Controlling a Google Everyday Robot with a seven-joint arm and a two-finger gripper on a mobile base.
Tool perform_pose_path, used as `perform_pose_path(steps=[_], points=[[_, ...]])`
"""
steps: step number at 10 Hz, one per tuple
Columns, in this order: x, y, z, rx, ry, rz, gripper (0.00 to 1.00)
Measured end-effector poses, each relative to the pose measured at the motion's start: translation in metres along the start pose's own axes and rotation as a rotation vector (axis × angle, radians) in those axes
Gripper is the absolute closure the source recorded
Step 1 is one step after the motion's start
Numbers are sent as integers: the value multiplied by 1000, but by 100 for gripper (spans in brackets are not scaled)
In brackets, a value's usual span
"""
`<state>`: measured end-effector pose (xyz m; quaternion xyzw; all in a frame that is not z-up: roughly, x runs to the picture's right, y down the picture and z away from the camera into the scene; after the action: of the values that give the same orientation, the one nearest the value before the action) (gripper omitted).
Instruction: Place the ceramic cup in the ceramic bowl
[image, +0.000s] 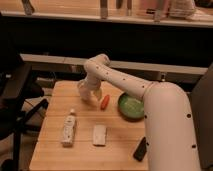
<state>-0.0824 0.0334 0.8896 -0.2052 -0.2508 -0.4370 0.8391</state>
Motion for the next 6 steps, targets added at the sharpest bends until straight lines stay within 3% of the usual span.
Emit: perform_pose_path(steps=[6], points=[[-1,0,3,-8,-6,-6,20]])
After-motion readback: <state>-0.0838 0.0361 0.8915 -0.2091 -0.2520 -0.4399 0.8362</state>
